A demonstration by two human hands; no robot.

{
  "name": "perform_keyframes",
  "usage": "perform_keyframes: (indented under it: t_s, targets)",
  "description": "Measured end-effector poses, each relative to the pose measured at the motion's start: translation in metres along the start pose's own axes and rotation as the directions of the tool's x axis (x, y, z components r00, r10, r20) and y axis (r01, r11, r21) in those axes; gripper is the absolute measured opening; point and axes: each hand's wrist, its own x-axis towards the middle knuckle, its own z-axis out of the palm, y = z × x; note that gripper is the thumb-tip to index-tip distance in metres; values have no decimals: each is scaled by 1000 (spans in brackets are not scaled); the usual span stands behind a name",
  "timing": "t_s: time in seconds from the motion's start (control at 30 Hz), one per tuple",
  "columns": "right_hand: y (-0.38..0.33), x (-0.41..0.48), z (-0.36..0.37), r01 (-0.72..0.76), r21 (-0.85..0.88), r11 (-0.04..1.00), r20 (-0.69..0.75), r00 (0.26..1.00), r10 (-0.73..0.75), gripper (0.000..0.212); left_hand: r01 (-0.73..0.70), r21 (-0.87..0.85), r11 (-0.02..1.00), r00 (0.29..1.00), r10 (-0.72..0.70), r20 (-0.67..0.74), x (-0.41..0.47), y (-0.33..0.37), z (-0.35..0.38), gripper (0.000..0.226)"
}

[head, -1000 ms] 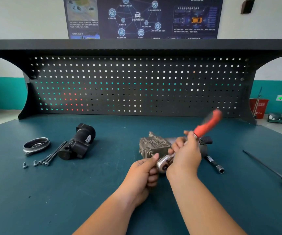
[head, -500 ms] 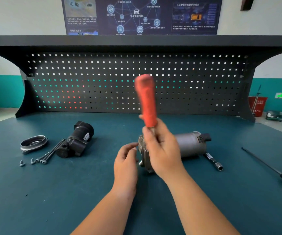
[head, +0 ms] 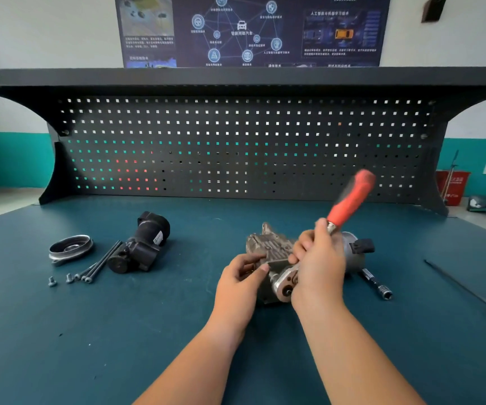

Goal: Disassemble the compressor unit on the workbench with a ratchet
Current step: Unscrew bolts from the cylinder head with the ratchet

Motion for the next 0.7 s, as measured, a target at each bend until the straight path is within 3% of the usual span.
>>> perform_keyframes:
  t_s: [0.07, 0.17, 0.3, 0.4, 0.43, 0.57, 0.7]
  targets:
    - [-1, 4, -4, -93, 118, 989, -99, 990, 105, 28, 14, -39, 999, 1000, -14, 4, 2, -1, -1, 16]
    - [1, 8, -7, -163, 184, 969, -134, 973, 189, 34, 40, -90, 995, 999, -38, 27, 4, -2, -1, 17]
    - [1, 5, -3, -18, 25, 1000, -79, 997, 20, 28, 61, -107, 992, 997, -66, -44, 7, -3, -3, 22]
    - [2, 3, -1, 121, -68, 990, 47, 992, -118, 25, -33, 44, 998, 968, 43, -246, 5, 1, -10, 8]
    - [3, 2, -1, 169, -110, 979, 92, 983, -160, 25, -58, 108, 992, 967, 83, -241, 5, 2, -11, 21]
    - [9, -3, -1, 372, -226, 900, 349, 894, -282, 19, 85, 102, 991, 995, -90, 44, -4, 8, -6, 49]
    - [11, -6, -3, 488, -248, 837, 586, 764, -272, 12, 187, 76, 979, 966, -197, 168, -4, 4, -3, 61]
